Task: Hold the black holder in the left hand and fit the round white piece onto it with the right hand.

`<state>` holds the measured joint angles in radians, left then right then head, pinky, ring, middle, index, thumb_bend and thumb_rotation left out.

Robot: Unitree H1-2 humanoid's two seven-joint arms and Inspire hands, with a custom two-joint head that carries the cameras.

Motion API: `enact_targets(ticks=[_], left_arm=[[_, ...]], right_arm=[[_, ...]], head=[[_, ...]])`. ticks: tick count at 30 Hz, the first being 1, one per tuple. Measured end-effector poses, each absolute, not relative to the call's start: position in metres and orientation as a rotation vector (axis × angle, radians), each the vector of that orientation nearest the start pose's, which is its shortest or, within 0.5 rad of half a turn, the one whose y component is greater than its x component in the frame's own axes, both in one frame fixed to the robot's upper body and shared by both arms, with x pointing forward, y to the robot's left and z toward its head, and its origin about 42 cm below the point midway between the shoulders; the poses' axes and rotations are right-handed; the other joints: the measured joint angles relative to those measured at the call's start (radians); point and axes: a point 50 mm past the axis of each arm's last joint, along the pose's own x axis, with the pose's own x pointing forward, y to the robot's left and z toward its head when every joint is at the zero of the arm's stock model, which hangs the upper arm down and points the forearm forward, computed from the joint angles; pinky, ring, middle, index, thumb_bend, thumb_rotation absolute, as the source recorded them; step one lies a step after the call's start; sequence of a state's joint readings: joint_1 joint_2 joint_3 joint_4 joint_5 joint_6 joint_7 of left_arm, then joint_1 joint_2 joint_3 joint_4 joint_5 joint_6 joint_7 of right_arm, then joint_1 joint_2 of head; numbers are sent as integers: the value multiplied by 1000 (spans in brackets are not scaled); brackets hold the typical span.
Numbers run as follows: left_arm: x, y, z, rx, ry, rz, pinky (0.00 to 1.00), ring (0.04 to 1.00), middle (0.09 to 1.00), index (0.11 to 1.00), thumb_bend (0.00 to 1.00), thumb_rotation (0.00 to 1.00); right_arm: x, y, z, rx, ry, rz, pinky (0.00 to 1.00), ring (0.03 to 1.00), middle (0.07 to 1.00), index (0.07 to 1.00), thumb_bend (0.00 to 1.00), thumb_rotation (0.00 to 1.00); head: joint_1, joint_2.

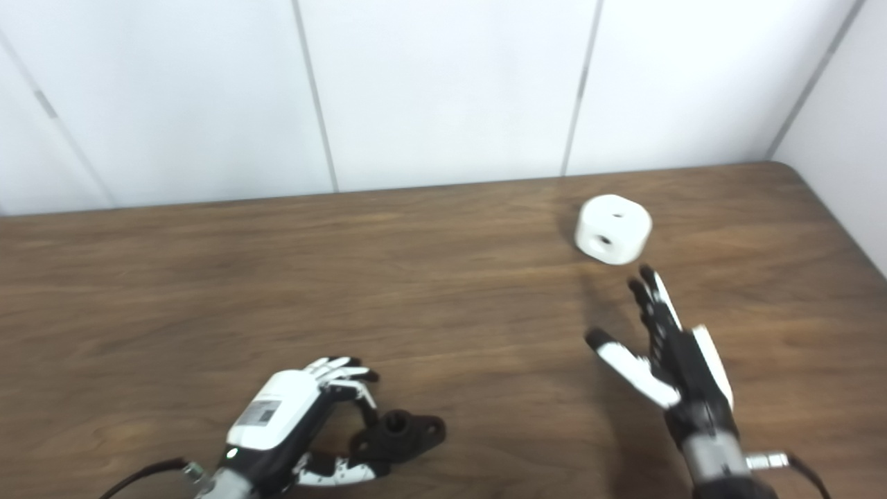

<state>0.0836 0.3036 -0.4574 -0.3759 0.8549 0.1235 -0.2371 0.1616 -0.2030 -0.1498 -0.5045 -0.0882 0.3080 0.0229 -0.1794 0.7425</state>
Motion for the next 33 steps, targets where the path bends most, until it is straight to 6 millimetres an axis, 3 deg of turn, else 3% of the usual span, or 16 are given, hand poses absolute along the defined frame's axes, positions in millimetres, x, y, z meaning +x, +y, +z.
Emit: enact_targets(ticks=[8, 9, 11, 16, 23, 29, 33], left_arm=[[221, 178, 140, 1073, -191, -523, 896, 895, 808, 489, 515, 53], [221, 179, 141, 1074, -195, -524, 895, 894, 807, 488, 515, 53], [221, 182, 140, 1069, -201, -530, 899, 896, 809, 488, 515, 53], [220, 189, 139, 1056, -202, -536, 898, 894, 811, 488, 515, 53], [219, 196, 138, 1051, -214, -539, 878, 885, 805, 488, 516, 52], [219, 201, 139, 1037, -217, -538, 877, 886, 805, 488, 516, 51], [219, 203, 139, 1037, -218, -535, 872, 887, 804, 488, 516, 52]], right_arm=[[247, -326, 220, -551, -72, -216, 1000, 1000, 983, 988, 847, 483], [249, -328, 222, -578, -63, -215, 918, 951, 952, 974, 864, 470], [257, -330, 230, -648, -59, -200, 881, 934, 947, 965, 875, 449], [281, -335, 254, -755, -105, -199, 987, 998, 998, 948, 898, 389], [321, -336, 261, -872, -61, -173, 930, 1000, 1000, 949, 910, 406], [359, -339, 269, -931, 2, -148, 996, 1000, 1000, 935, 924, 371], [372, -337, 266, -970, 35, -145, 1000, 1000, 1000, 909, 939, 355]], head=[[-77, -18], [-103, -23], [-127, -29], [-173, -41], [-241, -58], [-250, -51], [-261, -52]])
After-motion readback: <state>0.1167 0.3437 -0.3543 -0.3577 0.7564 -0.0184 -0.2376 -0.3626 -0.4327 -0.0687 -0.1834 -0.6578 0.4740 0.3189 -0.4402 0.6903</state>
